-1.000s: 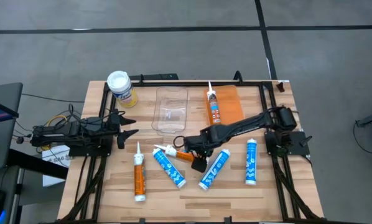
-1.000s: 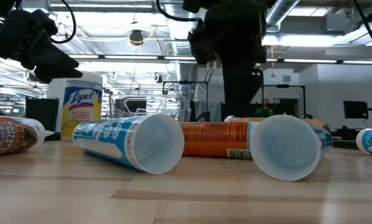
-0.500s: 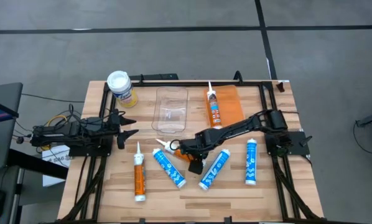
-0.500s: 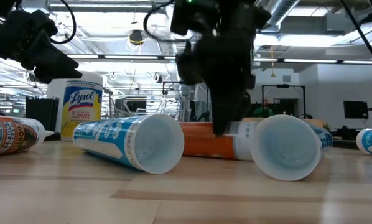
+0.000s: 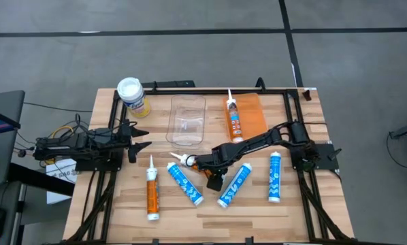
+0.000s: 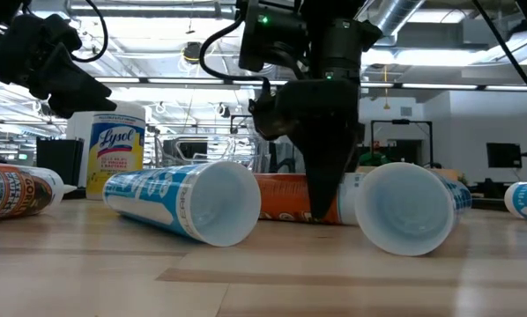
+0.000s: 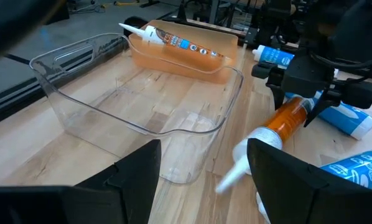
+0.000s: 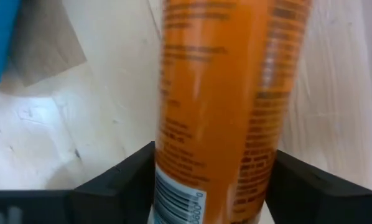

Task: Pick & place silicon tubes, Sealant and Lysol wipes
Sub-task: Put the orange sealant into the orange bin

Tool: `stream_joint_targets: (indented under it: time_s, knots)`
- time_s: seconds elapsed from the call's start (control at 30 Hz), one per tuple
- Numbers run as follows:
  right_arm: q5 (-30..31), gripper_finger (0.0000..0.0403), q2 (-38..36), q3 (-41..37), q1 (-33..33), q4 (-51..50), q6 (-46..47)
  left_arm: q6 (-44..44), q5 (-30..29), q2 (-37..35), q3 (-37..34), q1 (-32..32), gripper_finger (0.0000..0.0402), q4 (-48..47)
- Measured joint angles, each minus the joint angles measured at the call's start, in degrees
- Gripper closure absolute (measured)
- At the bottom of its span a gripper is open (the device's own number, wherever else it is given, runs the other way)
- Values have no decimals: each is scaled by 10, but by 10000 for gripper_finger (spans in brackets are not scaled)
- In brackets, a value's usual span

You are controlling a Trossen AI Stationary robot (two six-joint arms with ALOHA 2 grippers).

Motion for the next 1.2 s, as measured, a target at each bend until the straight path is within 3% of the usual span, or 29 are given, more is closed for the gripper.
stream_joint_targets:
  time_s: [0.07, 0.43, 1.03, 1.2]
  knots:
    - [-1, 194, -1, 0, 0, -4, 2, 0, 0, 0, 0, 0, 170, 0]
    - [17, 194, 0, 39, 21, -87, -1, 0, 0, 0, 0, 0, 170, 0]
    - [79, 194, -3, 238, 48, -305, -2, 0, 0, 0, 0, 0, 170, 0]
    - [95, 194, -35, 269, 49, -375, 66, 0, 0, 0, 0, 0, 170, 0]
